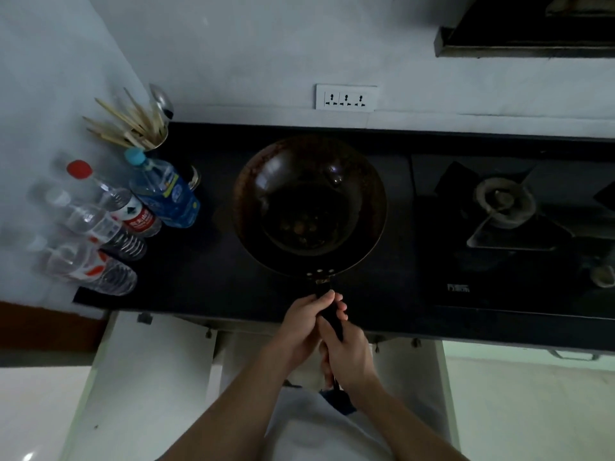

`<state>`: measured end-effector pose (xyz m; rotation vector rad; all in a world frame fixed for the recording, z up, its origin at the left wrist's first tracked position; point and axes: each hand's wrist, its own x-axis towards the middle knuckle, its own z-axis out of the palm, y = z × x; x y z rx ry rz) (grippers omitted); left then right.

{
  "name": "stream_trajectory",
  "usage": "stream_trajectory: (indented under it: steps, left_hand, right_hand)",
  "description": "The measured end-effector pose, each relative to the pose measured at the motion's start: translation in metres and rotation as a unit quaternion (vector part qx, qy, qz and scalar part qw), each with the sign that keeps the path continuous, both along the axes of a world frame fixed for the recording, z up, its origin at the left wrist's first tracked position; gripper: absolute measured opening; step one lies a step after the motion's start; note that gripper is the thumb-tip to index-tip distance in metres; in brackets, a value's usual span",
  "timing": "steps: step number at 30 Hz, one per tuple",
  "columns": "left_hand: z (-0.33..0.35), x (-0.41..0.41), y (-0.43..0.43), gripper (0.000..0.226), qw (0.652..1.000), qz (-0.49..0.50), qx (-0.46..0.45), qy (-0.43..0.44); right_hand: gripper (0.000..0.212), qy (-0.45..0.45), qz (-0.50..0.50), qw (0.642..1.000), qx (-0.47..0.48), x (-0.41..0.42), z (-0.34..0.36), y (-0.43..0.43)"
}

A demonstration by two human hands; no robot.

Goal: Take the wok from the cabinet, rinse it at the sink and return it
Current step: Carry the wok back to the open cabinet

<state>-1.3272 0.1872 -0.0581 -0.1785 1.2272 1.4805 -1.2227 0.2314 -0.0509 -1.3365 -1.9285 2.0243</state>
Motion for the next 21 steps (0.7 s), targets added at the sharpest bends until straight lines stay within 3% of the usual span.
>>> stream_trajectory:
  steps: [21]
  left_hand:
    - [-0.004,-0.051,0.012,0.032,0.994,-0.081,-0.064,-0.047]
  right_hand:
    - [0.032,-0.042,-0.118,0.991,-0.057,-0.049,0.013,-0.011]
